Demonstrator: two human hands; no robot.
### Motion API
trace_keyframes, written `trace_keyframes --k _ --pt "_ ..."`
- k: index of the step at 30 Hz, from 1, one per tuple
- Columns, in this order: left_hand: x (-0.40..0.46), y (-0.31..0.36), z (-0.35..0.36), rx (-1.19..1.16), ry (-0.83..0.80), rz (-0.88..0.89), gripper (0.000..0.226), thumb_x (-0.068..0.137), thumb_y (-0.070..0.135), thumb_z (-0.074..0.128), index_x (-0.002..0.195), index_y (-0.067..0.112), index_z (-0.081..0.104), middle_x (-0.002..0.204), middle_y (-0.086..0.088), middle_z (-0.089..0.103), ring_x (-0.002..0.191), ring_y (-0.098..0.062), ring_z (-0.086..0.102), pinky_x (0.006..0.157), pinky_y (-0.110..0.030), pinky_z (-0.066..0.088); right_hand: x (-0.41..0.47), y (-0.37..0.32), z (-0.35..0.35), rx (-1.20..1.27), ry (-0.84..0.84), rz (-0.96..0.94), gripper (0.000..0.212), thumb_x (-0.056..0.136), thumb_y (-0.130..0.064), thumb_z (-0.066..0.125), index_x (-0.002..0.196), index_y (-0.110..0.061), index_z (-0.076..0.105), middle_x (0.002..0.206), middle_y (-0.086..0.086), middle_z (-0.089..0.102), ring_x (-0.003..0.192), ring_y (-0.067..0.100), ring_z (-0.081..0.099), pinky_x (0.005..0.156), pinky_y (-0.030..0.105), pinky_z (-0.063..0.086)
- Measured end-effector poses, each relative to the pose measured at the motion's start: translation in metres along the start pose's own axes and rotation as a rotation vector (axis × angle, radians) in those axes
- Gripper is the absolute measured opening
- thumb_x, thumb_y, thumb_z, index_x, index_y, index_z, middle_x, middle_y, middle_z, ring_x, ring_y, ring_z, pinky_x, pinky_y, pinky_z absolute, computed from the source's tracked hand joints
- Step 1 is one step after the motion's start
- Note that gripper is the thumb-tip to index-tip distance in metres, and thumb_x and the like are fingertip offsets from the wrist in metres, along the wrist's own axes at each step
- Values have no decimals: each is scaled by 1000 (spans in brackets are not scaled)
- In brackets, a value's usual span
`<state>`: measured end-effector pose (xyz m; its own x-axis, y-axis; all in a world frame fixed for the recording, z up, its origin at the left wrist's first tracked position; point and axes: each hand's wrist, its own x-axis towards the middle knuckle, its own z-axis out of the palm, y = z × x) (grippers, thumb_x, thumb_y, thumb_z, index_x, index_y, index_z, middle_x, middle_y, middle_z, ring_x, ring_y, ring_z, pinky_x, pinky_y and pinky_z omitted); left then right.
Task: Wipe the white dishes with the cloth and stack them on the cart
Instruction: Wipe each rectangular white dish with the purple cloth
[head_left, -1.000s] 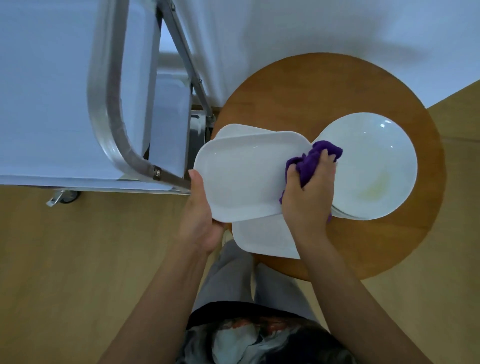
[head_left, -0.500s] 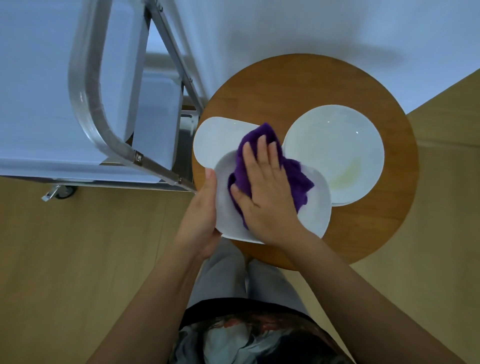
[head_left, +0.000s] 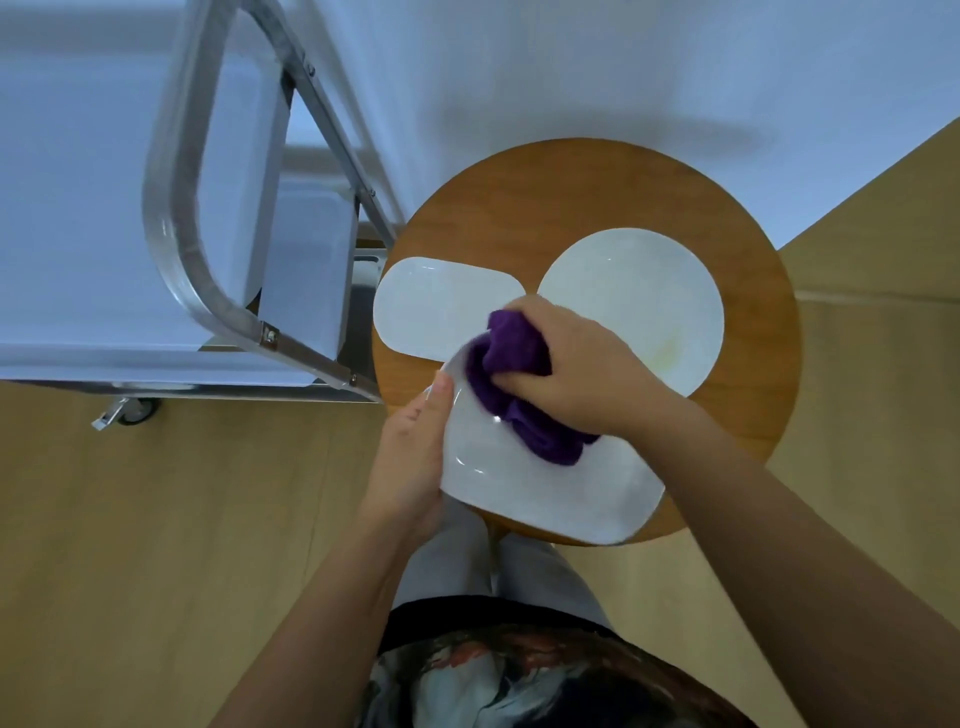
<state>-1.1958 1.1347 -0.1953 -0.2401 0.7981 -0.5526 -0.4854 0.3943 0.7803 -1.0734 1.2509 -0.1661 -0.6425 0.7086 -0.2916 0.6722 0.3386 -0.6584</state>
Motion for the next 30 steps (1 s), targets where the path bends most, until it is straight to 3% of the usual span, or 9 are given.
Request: trace_keyframes --k 4,7,11,14,19,23,27,30 --pt "-7 -4 7 -66 70 -37 54 76 51 53 112 12 66 101 -12 73 89 -23 71 65 -27 57 -7 12 -16 62 -67 117 44 69 -51 71 103 -30 51 87 -16 57 79 11 56 74 32 52" --pt "-6 0 9 -103 106 -45 60 69 55 59 114 14 65 99 -9 74 86 -23 72 61 -30 57 -13 21 -34 130 -123 218 43 64 -51 76 96 -33 53 87 -16 58 79 12 57 69 28 53" --pt "1 20 -1 -199 151 34 44 70 54 59 98 20 66 83 3 74 76 -14 72 60 -29 57 -32 37 -58 287 -94 293 38 64 -39 81 91 -32 55 89 -11 63 82 14 60 60 24 50" --pt "2 34 5 -281 163 51 41 76 53 55 97 21 69 93 -2 73 87 -20 71 67 -35 57 -44 36 -52 634 160 349 35 67 -31 81 93 -29 58 89 -6 66 83 16 64 64 30 52" --pt "0 48 45 -438 245 67 59 78 59 53 125 23 59 122 -8 65 113 -31 60 93 -53 49 -50 9 -5 1186 727 609 32 78 -33 74 100 -36 51 101 -7 62 86 14 63 61 28 56" --pt "-4 44 75 -362 218 35 72 66 64 50 130 31 52 121 -6 65 111 -31 61 89 -56 52 -43 -6 3 1597 961 741 37 83 -30 69 114 -32 48 103 -5 63 86 17 65 60 30 56" --pt "-3 55 54 -223 -3 -5 70 72 58 55 134 25 49 124 -7 64 113 -31 61 92 -54 50 -45 7 -34 1376 921 629 45 80 -25 73 119 -27 51 104 -4 63 86 16 64 53 25 55" --pt "2 84 27 12 -165 -88 63 70 54 62 125 23 55 102 -3 73 90 -24 71 68 -41 58 -49 9 -56 1112 770 522 46 75 -25 77 113 -29 51 99 -8 62 83 13 62 48 20 52"
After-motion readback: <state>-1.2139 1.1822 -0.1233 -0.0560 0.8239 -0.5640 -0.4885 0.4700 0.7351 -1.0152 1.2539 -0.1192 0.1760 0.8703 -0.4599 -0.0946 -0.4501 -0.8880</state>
